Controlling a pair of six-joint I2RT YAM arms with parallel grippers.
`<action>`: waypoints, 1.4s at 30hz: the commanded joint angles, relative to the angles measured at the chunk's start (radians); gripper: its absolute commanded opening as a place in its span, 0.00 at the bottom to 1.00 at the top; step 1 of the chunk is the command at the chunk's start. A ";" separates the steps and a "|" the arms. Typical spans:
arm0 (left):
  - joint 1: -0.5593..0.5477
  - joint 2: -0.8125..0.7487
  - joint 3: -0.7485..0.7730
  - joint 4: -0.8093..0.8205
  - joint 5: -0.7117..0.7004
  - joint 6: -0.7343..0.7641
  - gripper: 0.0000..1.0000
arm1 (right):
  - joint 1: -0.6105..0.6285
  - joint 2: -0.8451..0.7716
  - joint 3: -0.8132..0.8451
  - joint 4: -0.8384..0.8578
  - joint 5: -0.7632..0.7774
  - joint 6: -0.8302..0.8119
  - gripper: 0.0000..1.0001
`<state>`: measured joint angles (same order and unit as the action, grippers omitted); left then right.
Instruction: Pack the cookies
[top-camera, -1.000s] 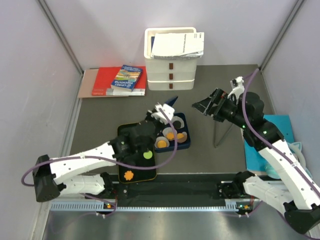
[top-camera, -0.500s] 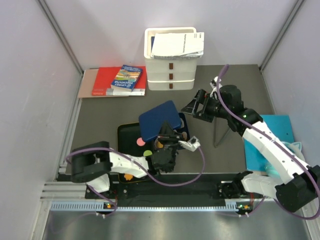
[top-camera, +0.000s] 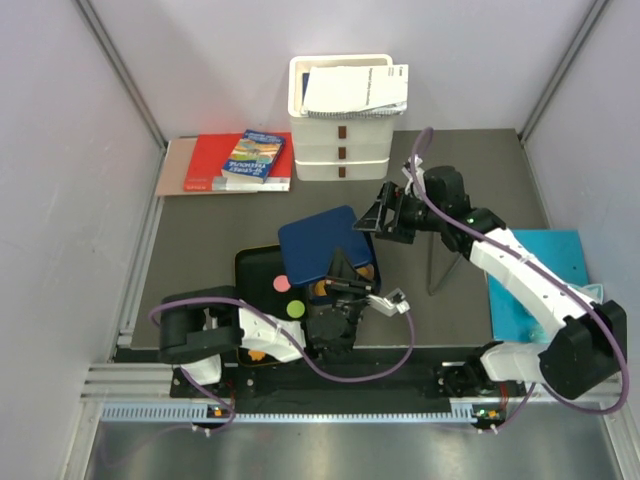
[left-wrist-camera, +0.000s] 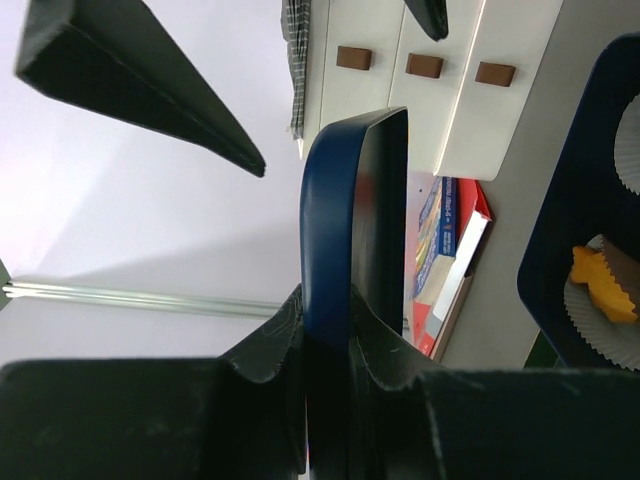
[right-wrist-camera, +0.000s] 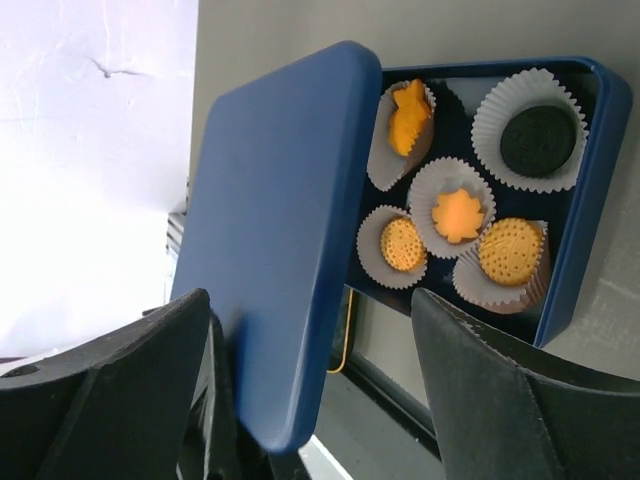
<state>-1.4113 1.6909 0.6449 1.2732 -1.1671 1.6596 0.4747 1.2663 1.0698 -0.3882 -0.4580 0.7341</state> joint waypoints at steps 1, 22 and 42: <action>-0.015 -0.045 0.010 0.423 0.006 0.025 0.00 | -0.002 0.021 0.013 0.080 -0.059 -0.018 0.80; -0.028 -0.045 0.058 0.423 -0.016 -0.030 0.00 | 0.010 0.228 0.002 0.353 -0.329 0.070 0.22; 0.001 -0.132 0.036 0.423 -0.153 -0.119 0.99 | -0.134 0.041 0.056 0.315 -0.317 0.091 0.00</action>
<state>-1.4212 1.6245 0.6727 1.3022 -1.2587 1.5833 0.3653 1.3659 1.0687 -0.0982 -0.7727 0.8413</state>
